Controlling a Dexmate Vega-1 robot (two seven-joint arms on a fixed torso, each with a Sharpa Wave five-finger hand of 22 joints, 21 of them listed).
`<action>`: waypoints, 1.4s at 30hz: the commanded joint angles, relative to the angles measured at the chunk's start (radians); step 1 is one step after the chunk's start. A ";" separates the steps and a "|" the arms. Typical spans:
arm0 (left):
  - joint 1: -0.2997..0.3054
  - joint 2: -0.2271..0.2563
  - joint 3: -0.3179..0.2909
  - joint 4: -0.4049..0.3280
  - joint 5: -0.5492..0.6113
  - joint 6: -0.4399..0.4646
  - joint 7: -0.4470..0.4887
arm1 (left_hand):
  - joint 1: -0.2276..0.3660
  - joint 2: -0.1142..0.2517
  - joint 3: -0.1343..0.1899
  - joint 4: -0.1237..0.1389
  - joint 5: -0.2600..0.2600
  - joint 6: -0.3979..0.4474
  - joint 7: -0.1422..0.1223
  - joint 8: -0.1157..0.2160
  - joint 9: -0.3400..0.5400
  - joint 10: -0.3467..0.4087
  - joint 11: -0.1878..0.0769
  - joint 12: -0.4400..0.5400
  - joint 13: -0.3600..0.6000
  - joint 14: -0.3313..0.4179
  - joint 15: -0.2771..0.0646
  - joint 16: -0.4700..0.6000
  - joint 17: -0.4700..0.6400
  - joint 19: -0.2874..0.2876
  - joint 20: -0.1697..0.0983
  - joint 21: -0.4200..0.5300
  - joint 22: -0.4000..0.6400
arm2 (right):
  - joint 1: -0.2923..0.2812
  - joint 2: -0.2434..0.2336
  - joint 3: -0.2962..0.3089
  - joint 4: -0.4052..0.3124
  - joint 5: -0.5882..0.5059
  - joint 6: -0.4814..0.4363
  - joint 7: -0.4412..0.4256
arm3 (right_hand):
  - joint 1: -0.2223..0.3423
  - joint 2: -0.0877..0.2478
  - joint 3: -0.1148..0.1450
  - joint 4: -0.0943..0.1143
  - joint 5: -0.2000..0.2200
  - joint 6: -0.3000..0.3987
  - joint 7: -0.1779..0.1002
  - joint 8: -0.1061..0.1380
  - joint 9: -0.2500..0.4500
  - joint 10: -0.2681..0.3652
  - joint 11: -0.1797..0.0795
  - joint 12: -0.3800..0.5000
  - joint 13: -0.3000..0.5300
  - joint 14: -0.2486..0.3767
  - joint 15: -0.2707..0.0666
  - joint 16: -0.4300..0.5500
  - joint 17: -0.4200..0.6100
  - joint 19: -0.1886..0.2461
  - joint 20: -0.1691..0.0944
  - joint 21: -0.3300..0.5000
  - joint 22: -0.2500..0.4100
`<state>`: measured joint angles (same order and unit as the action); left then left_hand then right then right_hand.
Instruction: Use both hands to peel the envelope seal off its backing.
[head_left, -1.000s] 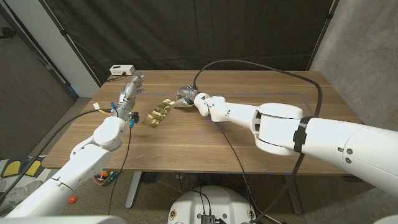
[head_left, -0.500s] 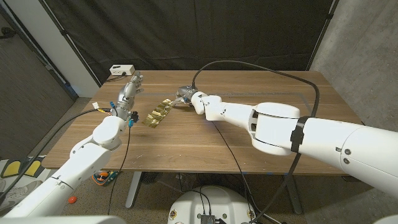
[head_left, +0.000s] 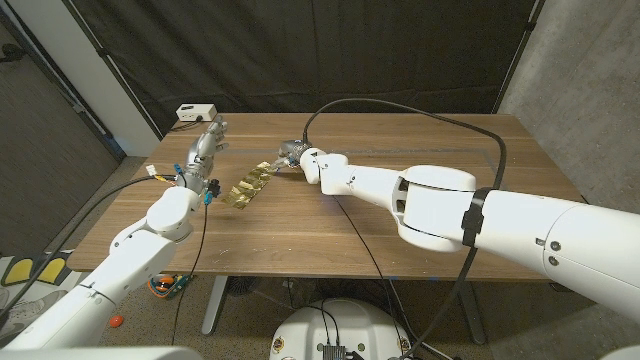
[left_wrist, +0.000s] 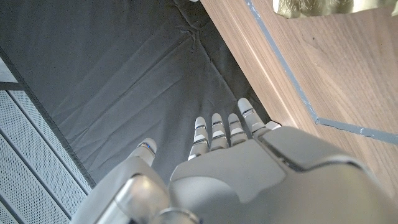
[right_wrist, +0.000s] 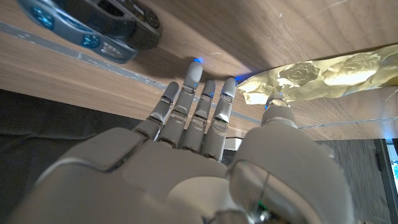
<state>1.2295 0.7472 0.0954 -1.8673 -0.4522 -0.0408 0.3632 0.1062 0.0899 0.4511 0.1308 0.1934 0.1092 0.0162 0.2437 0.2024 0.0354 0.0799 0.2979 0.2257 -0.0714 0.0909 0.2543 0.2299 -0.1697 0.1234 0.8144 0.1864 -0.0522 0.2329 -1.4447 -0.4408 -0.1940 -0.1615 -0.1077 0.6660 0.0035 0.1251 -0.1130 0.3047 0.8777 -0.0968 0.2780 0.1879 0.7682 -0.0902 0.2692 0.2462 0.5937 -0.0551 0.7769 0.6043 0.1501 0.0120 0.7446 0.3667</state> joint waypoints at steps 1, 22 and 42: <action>0.020 0.002 -0.018 -0.002 -0.007 -0.009 0.006 | 0.013 0.001 0.002 -0.005 0.003 0.005 -0.001 -0.001 0.004 -0.004 0.003 -0.006 0.002 -0.003 0.001 -0.006 0.003 -0.179 0.006 -0.006 0.002 | -0.009 0.028 -0.005 -0.001 -0.004 -0.023 -0.008 | 0.047 -0.001 -0.023 -0.012 0.013 0.097 -0.016 0.020 0.004 0.141 -0.048 0.055 0.041 0.035 -0.158 0.066 0.026 -0.016 -0.002 0.034 0.029; 0.035 -0.006 -0.045 0.014 -0.019 -0.035 -0.006 | 0.021 0.002 0.006 -0.009 0.001 -0.002 -0.002 -0.006 0.006 -0.011 0.003 -0.010 0.003 -0.008 0.000 -0.009 0.003 -0.180 0.006 -0.011 0.002 | -0.009 0.038 -0.054 -0.001 -0.049 -0.028 -0.028 | 0.545 0.047 0.007 -0.046 0.099 0.336 -0.060 0.104 0.005 0.326 -0.113 0.193 0.216 0.147 -0.173 0.215 0.185 -0.003 -0.045 0.240 0.126; -0.036 0.023 -0.003 0.057 0.049 -0.036 -0.016 | 0.039 -0.001 0.012 -0.021 -0.001 0.013 -0.022 -0.003 0.007 -0.008 0.000 -0.012 0.005 -0.002 0.004 -0.010 0.002 -0.181 0.017 -0.018 0.002 | 0.003 -0.027 0.073 -0.001 0.081 0.090 -0.180 | 0.507 0.135 0.029 0.010 0.147 0.185 -0.039 0.164 0.150 0.271 -0.106 0.151 0.283 0.144 -0.171 0.172 0.288 -0.093 -0.033 0.352 0.165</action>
<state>1.2292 0.7516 0.0680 -1.8287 -0.4627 -0.0798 0.3320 0.1255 0.0869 0.4571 0.1208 0.1934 0.1217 0.0033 0.2399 0.2073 0.0281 0.0802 0.2902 0.2255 -0.0714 0.0910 0.2496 0.2299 -0.1704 0.1265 0.8012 0.1865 -0.0523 0.2407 -1.4370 -0.4405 -0.1808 -0.1477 -0.1628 1.1214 0.0644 0.1553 -0.1117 0.4414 1.0808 -0.1321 0.4209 0.3062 1.0472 -0.1899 0.4209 0.5121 0.7351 -0.0750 0.9526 0.8687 0.0681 -0.0127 1.0814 0.5263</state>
